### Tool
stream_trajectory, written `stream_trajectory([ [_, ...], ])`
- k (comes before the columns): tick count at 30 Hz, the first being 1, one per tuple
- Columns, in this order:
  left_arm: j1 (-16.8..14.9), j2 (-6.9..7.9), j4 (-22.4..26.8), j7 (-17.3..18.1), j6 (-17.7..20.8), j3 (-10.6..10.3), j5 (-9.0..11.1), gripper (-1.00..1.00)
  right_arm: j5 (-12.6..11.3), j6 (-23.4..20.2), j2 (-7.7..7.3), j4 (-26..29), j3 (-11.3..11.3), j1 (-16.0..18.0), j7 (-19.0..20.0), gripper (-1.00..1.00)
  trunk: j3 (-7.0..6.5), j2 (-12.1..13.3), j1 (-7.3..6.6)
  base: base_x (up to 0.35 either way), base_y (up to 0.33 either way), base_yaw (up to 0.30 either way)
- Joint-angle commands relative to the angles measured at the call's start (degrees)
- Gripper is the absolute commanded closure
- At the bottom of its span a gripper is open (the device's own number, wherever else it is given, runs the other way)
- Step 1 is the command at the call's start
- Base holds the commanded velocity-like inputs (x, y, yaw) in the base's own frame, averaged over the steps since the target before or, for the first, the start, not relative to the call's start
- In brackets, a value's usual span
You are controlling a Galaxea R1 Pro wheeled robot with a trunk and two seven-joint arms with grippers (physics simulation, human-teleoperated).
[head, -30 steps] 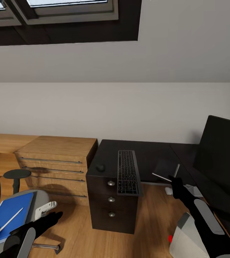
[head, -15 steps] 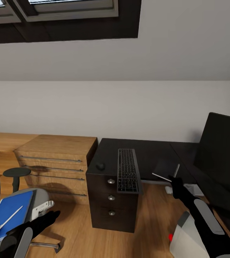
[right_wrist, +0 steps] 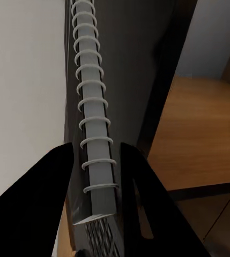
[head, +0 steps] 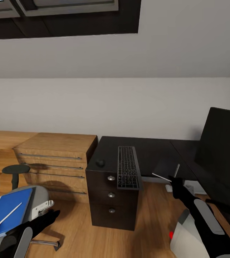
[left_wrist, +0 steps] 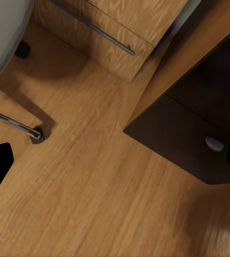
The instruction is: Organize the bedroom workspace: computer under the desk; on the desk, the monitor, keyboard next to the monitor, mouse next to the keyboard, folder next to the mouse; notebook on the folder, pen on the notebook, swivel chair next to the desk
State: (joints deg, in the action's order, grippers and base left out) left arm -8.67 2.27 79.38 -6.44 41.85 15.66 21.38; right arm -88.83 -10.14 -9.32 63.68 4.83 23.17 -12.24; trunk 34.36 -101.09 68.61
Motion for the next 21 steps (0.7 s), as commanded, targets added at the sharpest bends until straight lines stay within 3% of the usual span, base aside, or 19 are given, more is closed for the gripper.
stream_trajectory([
  [1,0.0,0.01,0.1,-0.5,0.3,0.0,0.6,-1.00,-0.4,-0.2,0.01,0.1,0.1,0.0,-0.3,1.00,0.25,-0.4,0.22,0.000,0.000,0.000],
  [5,0.0,0.01,0.1,-0.5,0.3,0.0,0.6,-1.00,-0.4,-0.2,0.01,0.1,0.1,0.0,-0.3,1.00,0.96,-2.1,1.10,0.000,0.000,0.000],
  [13,0.0,0.01,0.1,-0.5,0.3,0.0,0.6,-1.00,-0.4,-0.2,0.01,0.1,0.1,0.0,-0.3,1.00,0.96,-2.1,1.10,0.000,0.000,0.000],
  [21,0.0,0.01,0.1,-0.5,0.3,0.0,0.6,-1.00,-0.4,-0.2,0.01,0.1,0.1,0.0,-0.3,1.00,2.40,-5.3,2.86,0.000,0.000,0.000],
])
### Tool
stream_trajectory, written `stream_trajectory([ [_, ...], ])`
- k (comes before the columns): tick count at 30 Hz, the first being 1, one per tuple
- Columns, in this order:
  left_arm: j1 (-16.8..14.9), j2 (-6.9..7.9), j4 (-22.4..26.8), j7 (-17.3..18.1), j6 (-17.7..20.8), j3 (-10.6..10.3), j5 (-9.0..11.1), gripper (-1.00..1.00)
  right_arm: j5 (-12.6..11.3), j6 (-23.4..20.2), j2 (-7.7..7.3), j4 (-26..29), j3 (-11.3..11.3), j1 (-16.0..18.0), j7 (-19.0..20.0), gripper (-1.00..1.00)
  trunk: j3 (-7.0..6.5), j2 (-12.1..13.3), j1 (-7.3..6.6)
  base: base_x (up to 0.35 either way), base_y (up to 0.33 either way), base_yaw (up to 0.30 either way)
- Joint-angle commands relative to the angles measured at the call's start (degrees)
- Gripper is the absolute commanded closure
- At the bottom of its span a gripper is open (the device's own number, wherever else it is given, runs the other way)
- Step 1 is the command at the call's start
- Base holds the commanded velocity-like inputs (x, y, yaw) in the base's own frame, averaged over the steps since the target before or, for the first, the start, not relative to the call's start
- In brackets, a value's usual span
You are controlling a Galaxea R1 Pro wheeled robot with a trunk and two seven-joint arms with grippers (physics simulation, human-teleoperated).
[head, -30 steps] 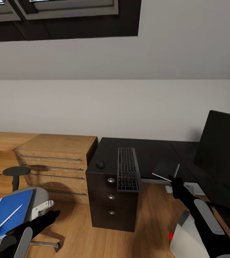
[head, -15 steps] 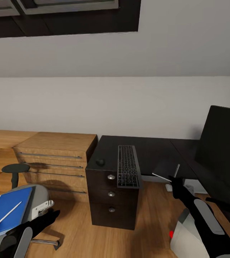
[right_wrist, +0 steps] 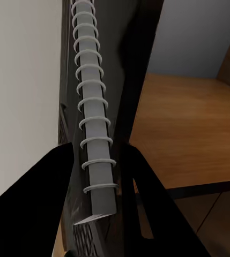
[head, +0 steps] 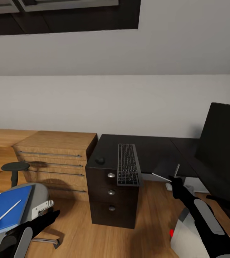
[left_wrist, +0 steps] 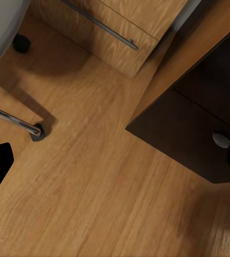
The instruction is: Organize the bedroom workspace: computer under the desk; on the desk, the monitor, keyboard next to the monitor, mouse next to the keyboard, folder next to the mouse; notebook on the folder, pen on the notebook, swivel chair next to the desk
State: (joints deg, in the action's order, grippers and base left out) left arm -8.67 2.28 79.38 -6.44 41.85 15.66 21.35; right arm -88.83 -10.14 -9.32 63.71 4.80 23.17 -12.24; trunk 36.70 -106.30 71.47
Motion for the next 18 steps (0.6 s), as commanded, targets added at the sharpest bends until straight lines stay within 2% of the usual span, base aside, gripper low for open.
stream_trajectory([
  [1,0.0,0.01,0.1,-0.5,0.3,0.0,0.6,-1.00,-0.4,-0.2,0.01,0.1,0.1,0.0,-0.3,1.00,0.25,-0.4,0.22,0.000,0.000,0.000],
  [4,0.0,0.01,0.1,-0.5,0.2,0.0,0.6,-1.00,-0.4,-0.2,0.01,0.1,0.1,0.0,-0.3,1.00,0.78,-1.7,0.88,0.000,0.000,0.000],
  [18,0.0,0.01,0.1,-0.4,0.4,-0.1,0.7,-1.00,-0.4,-0.2,0.01,0.1,0.0,0.0,-0.3,1.00,0.78,-1.7,0.88,0.000,0.000,0.000],
])
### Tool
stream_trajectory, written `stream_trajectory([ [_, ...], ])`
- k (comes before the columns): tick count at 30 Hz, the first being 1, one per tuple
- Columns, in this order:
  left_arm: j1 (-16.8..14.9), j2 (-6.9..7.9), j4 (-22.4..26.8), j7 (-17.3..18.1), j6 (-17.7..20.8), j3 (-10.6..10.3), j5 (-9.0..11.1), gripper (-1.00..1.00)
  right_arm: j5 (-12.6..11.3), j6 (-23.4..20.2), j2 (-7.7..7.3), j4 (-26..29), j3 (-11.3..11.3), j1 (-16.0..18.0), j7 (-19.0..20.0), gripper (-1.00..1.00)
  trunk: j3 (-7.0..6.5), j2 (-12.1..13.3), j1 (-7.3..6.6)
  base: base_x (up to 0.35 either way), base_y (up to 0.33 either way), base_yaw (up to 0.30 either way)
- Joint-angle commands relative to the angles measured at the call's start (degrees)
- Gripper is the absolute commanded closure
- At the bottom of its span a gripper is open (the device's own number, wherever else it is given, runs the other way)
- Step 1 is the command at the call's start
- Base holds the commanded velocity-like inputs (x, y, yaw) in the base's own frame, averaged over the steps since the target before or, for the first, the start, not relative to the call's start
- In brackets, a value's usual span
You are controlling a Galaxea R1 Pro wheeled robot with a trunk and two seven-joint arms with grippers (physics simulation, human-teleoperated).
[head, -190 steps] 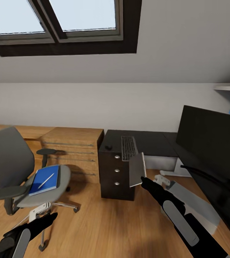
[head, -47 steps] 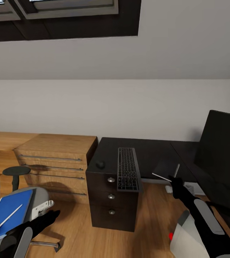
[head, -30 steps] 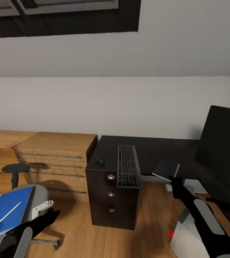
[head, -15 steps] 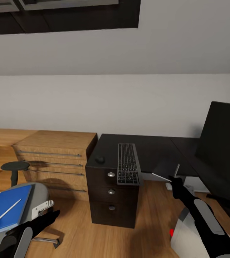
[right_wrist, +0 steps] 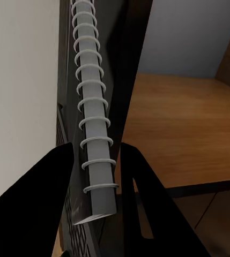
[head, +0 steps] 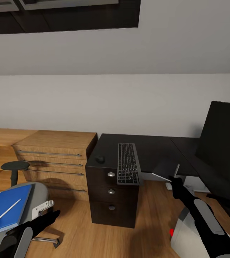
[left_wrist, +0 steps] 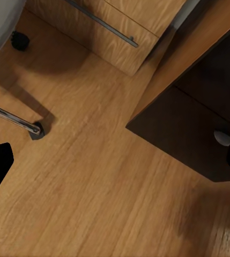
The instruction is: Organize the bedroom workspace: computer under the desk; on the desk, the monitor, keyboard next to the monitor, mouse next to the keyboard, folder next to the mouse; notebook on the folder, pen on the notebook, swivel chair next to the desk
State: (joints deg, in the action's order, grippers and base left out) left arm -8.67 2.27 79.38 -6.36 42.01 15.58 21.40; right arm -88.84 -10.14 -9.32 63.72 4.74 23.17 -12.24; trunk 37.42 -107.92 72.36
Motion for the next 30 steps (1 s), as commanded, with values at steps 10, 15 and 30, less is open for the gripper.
stream_trajectory([
  [10,0.0,-0.07,-0.1,-0.4,0.0,0.0,0.5,-1.00,-0.4,-0.2,0.01,0.1,0.1,0.0,-0.3,1.00,0.06,0.0,-0.01,0.017,0.000,0.000],
  [15,0.0,-0.06,-0.1,-0.4,0.0,0.0,0.3,-1.00,-0.4,-0.2,0.01,0.1,0.1,0.0,-0.3,1.00,0.06,0.0,-0.01,0.045,0.000,0.000],
  [30,0.0,-0.07,-0.2,-0.5,-0.1,0.0,0.3,-1.00,-0.4,-0.2,0.01,0.1,0.1,0.0,-0.3,1.00,0.06,0.0,-0.01,0.004,0.000,0.000],
])
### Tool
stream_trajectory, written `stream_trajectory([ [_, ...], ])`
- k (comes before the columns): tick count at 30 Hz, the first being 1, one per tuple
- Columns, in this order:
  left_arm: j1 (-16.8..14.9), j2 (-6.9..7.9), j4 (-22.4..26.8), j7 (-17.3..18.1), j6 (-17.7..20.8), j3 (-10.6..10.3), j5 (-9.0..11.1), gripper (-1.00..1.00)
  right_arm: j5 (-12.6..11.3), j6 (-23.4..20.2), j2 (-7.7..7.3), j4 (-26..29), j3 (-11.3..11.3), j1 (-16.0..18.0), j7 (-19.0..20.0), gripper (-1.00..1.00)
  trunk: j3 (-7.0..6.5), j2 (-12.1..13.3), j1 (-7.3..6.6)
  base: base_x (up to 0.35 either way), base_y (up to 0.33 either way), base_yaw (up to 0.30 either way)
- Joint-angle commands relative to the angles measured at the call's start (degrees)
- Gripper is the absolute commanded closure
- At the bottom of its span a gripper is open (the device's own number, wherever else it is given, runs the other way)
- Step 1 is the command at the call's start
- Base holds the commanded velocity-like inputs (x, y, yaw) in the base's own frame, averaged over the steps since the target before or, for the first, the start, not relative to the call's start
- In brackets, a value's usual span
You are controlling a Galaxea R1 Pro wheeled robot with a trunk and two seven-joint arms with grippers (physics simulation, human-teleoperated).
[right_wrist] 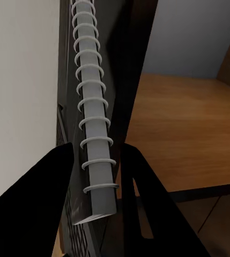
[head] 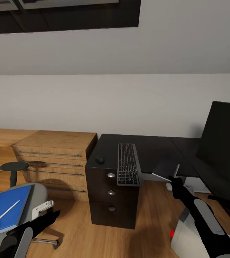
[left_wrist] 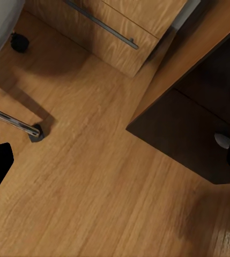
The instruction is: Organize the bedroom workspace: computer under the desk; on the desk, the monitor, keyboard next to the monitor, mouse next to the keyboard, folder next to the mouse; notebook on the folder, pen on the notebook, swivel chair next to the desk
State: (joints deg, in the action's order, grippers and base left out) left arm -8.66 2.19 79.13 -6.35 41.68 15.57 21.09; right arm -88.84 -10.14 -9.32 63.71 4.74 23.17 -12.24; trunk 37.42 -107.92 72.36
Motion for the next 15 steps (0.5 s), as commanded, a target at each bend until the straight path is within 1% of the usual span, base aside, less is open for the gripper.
stream_trajectory([
  [1,0.0,0.01,0.1,-0.5,0.3,0.0,0.6,-1.00,-0.4,-0.2,0.01,0.1,0.1,0.0,-0.3,1.00,0.06,0.0,-0.01,0.000,0.000,0.000],
  [7,0.0,0.01,0.1,-0.6,0.2,0.0,0.6,-1.00,-0.4,-0.2,0.01,0.1,0.1,0.0,-0.3,1.00,0.06,0.0,-0.01,0.002,0.000,0.000],
  [15,0.0,0.01,-0.1,-0.5,0.3,-0.1,0.6,-1.00,-0.4,-0.2,0.01,0.1,0.1,0.0,-0.3,1.00,0.06,0.0,-0.01,0.081,0.000,0.000],
])
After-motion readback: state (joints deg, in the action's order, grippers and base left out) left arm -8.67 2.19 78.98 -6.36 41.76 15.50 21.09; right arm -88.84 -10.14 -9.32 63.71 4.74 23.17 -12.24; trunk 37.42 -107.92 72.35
